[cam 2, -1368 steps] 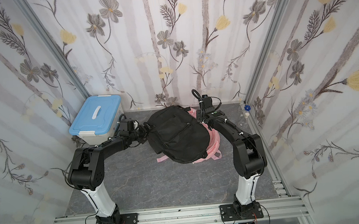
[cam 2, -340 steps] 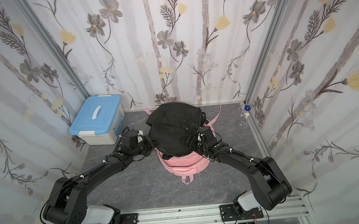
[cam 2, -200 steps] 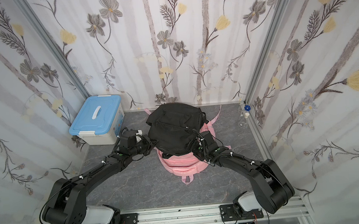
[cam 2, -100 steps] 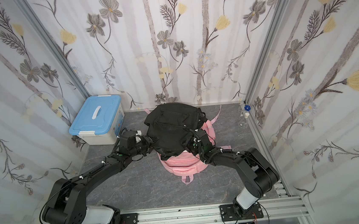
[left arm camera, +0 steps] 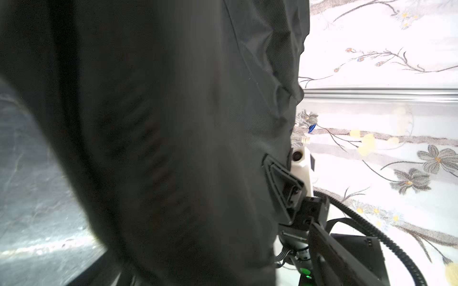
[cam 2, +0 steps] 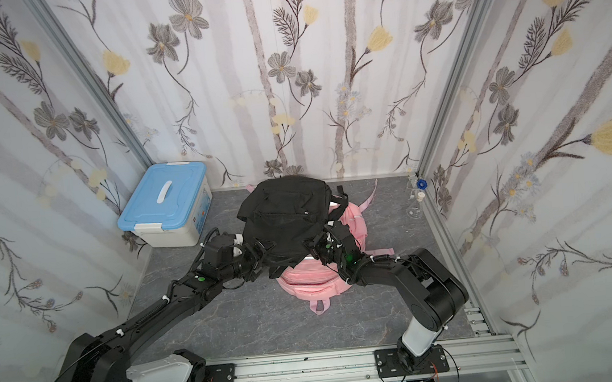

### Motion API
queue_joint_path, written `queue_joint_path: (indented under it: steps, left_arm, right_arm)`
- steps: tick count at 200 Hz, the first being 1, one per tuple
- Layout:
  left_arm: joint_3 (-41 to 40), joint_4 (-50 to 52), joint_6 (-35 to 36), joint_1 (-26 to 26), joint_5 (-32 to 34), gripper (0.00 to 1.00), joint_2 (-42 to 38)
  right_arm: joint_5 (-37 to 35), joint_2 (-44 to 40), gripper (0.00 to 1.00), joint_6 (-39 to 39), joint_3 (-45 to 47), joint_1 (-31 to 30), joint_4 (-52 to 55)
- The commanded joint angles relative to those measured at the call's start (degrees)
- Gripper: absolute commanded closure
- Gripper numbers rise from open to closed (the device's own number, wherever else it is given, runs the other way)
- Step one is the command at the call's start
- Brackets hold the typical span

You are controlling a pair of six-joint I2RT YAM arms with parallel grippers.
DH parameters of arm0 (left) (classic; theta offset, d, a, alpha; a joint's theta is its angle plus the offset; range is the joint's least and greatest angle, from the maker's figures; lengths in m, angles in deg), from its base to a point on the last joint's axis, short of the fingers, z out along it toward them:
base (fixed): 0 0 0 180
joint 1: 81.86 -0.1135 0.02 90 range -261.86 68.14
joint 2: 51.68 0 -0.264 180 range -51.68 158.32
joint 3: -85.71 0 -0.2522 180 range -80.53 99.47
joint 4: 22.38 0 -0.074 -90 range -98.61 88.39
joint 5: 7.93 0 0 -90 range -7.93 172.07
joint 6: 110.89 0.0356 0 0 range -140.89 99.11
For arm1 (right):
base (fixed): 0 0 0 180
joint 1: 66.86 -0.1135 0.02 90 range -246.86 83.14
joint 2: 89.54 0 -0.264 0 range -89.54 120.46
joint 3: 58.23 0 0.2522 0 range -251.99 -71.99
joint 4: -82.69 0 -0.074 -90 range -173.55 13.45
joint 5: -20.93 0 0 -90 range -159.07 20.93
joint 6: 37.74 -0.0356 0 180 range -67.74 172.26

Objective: Zip up the backpack
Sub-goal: Zip the zipper on the backpack.

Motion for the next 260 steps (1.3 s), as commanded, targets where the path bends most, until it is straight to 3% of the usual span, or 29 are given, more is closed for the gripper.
queue_joint_path:
  steps: [1,70,136,153,177,188,200,214,240,260]
  left_arm:
    - [-0.85,1.98,-1.32,0.14,1.02,0.06,-0.97]
    - [-1.71,-4.37,-1.87,2.09,5.89,0.05,0.66]
    - [0.12,-12.88,-0.12,2.27,7.18,0.09,7.81]
    - [1.02,-14.31,0.95,2.27,7.09,0.20,8.65]
    - [1.28,-17.56,1.64,1.93,5.89,0.49,10.24]
    - [1.33,-18.61,1.49,1.66,5.10,0.61,11.01]
    - [0.96,-19.92,1.20,1.33,4.72,0.79,11.57]
    - [0.68,-20.07,1.37,1.09,5.09,1.00,11.62]
    - [0.79,-19.84,2.61,-0.24,4.51,1.00,11.45]
    - [1.94,-17.43,4.40,-1.50,3.92,1.00,11.50]
  right_arm:
    - [-2.38,-1.26,1.00,-2.78,-0.12,-0.04,-6.87]
    - [-2.90,-3.53,1.00,-3.97,-0.89,-1.30,-3.80]
    - [0.84,-2.19,1.00,-7.73,0.25,-2.94,-4.52]
    - [2.56,-2.55,1.00,-7.69,0.05,-3.02,-2.23]
    - [7.71,-2.57,1.00,-5.26,-2.76,-3.28,5.49]
    - [9.13,-3.08,0.82,-3.51,-3.01,-3.28,6.33]
    - [10.79,-4.79,0.64,1.87,-4.92,-2.97,13.79]
    - [9.62,-8.67,0.46,14.94,-9.19,-2.97,28.39]
    - [-0.26,-15.65,0.29,40.53,-18.70,-2.03,53.08]
    - [-5.47,-18.48,0.27,51.74,-22.19,2.83,61.78]
